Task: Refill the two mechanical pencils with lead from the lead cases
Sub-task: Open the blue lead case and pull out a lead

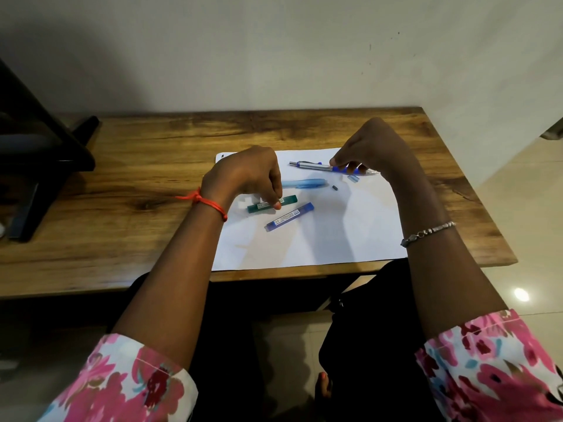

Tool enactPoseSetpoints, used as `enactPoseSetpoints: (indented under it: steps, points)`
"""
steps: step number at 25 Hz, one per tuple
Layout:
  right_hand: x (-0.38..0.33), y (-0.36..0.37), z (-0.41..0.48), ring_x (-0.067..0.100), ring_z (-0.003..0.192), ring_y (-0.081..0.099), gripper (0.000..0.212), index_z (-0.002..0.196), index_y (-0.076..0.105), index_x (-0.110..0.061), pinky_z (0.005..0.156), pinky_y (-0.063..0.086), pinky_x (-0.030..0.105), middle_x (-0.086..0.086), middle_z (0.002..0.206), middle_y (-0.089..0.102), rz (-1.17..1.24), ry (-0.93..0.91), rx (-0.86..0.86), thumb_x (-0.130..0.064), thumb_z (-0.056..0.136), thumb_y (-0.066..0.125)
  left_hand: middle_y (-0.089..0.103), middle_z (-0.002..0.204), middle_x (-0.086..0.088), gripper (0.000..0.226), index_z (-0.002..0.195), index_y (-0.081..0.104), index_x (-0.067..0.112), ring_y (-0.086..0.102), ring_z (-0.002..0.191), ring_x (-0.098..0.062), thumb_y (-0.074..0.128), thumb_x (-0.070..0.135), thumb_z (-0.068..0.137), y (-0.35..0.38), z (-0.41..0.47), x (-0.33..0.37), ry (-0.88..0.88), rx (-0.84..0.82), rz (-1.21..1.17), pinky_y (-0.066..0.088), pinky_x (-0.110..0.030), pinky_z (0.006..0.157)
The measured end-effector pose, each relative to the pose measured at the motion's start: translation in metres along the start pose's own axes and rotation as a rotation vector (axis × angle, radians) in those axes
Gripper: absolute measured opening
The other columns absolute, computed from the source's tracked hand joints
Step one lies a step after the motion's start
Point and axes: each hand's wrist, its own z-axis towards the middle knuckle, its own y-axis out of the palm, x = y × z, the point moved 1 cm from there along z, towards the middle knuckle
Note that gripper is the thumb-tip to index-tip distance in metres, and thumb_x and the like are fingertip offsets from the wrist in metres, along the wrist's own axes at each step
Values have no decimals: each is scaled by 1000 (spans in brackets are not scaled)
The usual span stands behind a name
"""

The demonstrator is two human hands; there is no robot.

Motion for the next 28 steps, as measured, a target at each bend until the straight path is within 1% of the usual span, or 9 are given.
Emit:
enactPoseSetpoints:
  steps: [6,11,15,18,20,21,23,26,28]
  points:
    - [1,1,1,15,50,55,19,87,72,9,52,45,22,11,64,64,-5,-2,7,-5,73,73,73,87,-6,23,88,75,7,66,82,-21,81,13,66,0,1,0,8,-1,7,51,-31,71]
    - [0,1,2,14,48,53,20,88,72,10,50,43,21,10,63,62,-12,-1,-5,-5,74,73,66,70,3,18,81,75,10,59,69,-12,81,16,66,-2,-4,7,54,12,-32,43,-21,58]
    - [0,1,2,15,51,54,20,89,71,10,49,42,20,10,63,62,-2,5,-15,-4,74,73,71,82,-3,24,83,74,8,61,73,-15,80,24,67,7,-2,19,78,-41,3,48,-30,66]
    - [0,3,3,15,50,54,21,88,71,10,47,41,19,11,64,63,-4,-7,-21,-5,74,73,66,82,-3,36,87,72,6,61,77,-19,79,35,66,15,2,22,40,-50,83,45,-28,61]
    - [1,3,3,16,51,54,21,88,71,10,48,42,20,13,66,64,0,-9,-24,-5,73,74,67,82,-5,37,86,73,6,61,77,-21,79,36,67,16,3,23,54,-70,107,46,-31,62]
    - [0,3,3,16,52,55,20,88,71,9,49,42,20,13,68,64,3,-11,-27,-5,74,73,69,83,-6,34,86,74,5,62,77,-21,78,34,68,15,3,24,69,-90,86,48,-32,64]
    - [-2,2,1,17,55,56,20,90,72,8,52,44,20,14,71,65,49,-31,-65,-6,75,73,71,78,-7,27,83,75,6,60,68,-17,77,30,70,9,0,24,104,-74,-28,45,-21,58]
    - [-9,3,-4,16,58,59,22,89,71,5,57,48,22,8,69,69,265,-93,-196,-14,78,72,65,55,4,20,76,75,8,54,49,-5,76,27,72,-5,-5,22,151,78,-283,37,-12,46]
    - [-14,3,-6,13,56,59,18,85,71,1,58,50,20,1,65,71,382,-130,-277,-17,81,69,64,48,8,15,73,74,9,57,48,-1,75,24,73,-12,-8,19,153,125,-448,38,-11,46]
